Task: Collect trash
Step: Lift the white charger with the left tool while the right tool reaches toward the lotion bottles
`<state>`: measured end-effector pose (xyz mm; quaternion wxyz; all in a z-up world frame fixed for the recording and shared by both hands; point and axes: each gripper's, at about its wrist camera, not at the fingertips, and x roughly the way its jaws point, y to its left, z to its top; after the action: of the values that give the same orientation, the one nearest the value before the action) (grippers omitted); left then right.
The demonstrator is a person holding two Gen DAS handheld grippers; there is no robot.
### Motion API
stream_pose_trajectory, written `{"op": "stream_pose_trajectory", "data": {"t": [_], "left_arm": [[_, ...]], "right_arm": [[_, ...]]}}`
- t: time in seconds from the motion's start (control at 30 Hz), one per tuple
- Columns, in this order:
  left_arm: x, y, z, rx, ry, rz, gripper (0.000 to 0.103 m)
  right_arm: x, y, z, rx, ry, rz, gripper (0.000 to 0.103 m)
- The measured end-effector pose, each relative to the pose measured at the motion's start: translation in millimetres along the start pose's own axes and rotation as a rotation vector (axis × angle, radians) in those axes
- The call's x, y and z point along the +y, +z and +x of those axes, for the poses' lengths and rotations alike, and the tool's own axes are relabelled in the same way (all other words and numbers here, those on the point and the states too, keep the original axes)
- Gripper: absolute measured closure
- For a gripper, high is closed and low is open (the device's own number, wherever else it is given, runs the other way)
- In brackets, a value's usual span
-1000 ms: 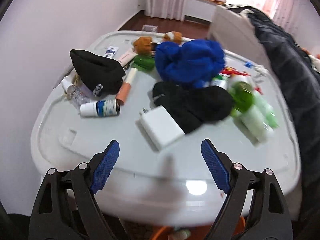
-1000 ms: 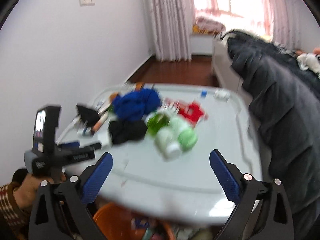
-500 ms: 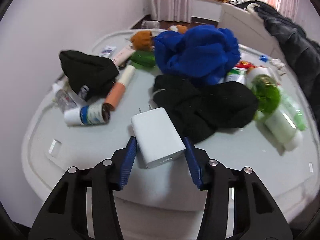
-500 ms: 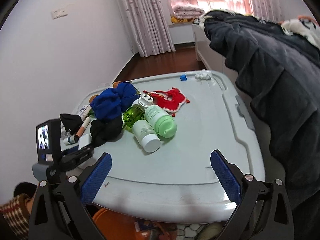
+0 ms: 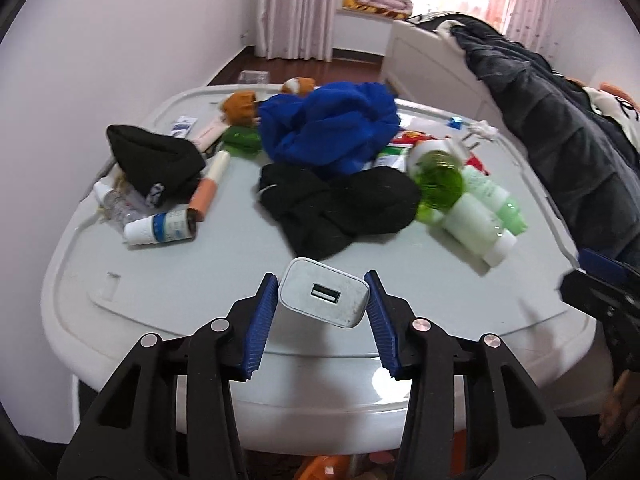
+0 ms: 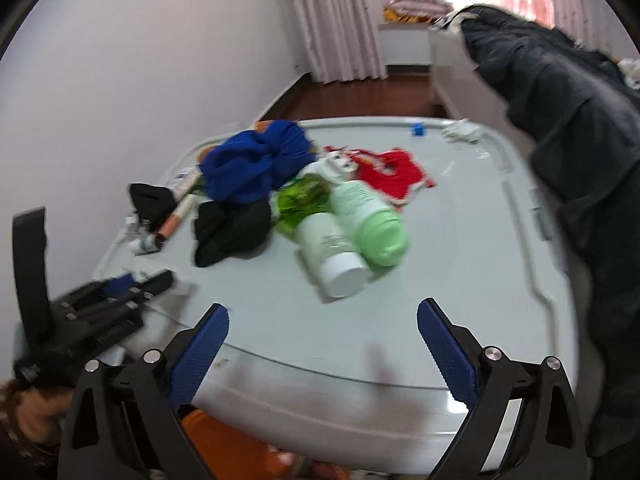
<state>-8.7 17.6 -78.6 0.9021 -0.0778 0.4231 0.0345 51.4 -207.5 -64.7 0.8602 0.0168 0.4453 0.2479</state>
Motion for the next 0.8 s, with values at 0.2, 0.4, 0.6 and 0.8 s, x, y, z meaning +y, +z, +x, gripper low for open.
{"op": "stream_pose_trajectory", "data": {"t": [0.2, 0.4, 0.6, 0.8], "left_arm": [[1.8, -0.5, 3.0, 0.002, -0.038, -0.003, 0.059], [10.9, -2.0, 5.2, 0.012, -0.046, -0.012, 0.059], [19.6, -2.9, 5.4, 0.019, -0.067, -0.033, 0.060], [27.9, -6.1, 8.0, 0.030, -0.065, -0.036, 0.060]], "right_arm": [[4.5, 14.7, 30.7, 0.044, 0.047, -0.032, 0.018], [1.6, 18.1, 68.1, 0.118, -0.017, -0.026, 0.026], [2.4, 28.9, 93.7, 0.149, -0.117, -0.046, 0.043], [10.8, 35.3, 111.7, 0.159, -0.157, -0.073, 0.047]]}}
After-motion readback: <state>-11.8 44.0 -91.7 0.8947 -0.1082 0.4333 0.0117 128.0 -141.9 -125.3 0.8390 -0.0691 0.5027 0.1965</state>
